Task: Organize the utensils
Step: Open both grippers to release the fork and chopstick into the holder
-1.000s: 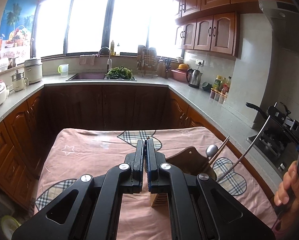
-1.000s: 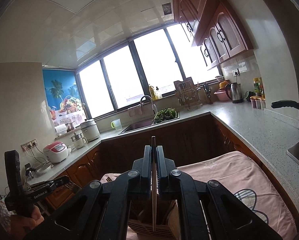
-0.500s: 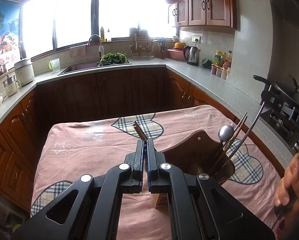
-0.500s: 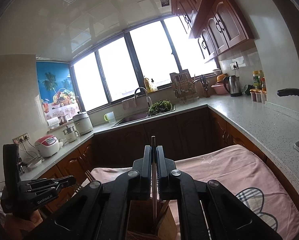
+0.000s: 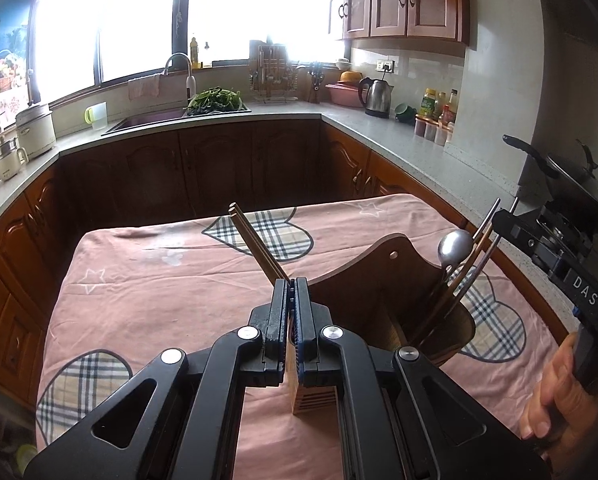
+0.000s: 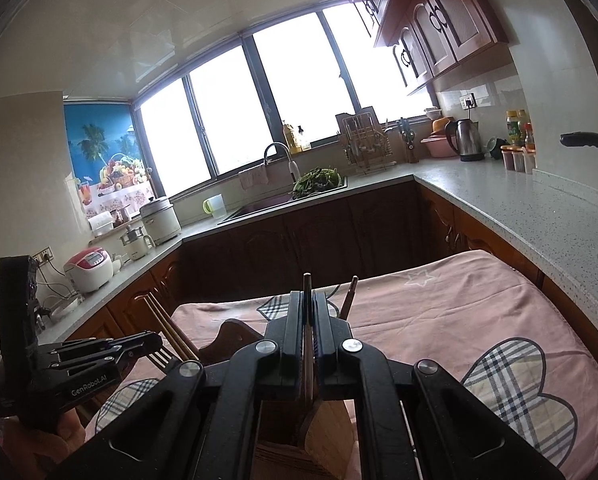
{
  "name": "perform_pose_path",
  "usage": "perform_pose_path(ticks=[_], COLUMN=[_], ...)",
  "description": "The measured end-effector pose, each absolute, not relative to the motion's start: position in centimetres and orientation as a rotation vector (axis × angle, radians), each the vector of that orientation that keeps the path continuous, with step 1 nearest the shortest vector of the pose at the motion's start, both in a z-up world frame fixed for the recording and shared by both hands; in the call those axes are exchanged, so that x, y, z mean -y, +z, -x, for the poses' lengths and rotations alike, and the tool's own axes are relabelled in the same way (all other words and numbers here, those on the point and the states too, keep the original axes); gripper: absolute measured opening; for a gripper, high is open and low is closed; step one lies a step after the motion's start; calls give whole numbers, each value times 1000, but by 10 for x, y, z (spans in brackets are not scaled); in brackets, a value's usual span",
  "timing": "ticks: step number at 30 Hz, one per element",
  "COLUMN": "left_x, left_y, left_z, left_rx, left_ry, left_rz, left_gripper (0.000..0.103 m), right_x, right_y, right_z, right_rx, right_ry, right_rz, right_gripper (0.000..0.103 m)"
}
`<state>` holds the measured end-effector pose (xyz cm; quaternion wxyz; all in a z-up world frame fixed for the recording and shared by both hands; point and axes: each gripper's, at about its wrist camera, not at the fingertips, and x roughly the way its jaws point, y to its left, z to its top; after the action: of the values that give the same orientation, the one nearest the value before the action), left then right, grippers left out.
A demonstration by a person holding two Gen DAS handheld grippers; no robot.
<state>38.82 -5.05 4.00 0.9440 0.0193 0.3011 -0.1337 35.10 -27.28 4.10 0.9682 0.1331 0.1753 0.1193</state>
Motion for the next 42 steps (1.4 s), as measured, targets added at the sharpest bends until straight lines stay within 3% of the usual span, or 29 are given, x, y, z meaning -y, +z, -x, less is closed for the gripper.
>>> perform_pose_path(ticks=[25,28,31,35,42], left_x=[51,52,49,45,44], left_y=[29,30,31,33,30], left_z=[-389,-388,-387,-385,-383], left_rx=[-639,-638,-632,-621,-632], left_ry=[-294,-291,-286,-268,-255], left_rz=[29,30,41,56,63], left_gripper=[7,7,14,41,48], right_x=[278,278,281,284,290], right_y=[42,42,44,49,53], right_z=[-353,-352,-349,-344,-336], right_rx=[-370,-366,-355,-343,-326], right_ry=[254,249,249,254,264], right_rz=[-288,-291,-306,-320,-353], right_gripper=[10,16,35,44,55])
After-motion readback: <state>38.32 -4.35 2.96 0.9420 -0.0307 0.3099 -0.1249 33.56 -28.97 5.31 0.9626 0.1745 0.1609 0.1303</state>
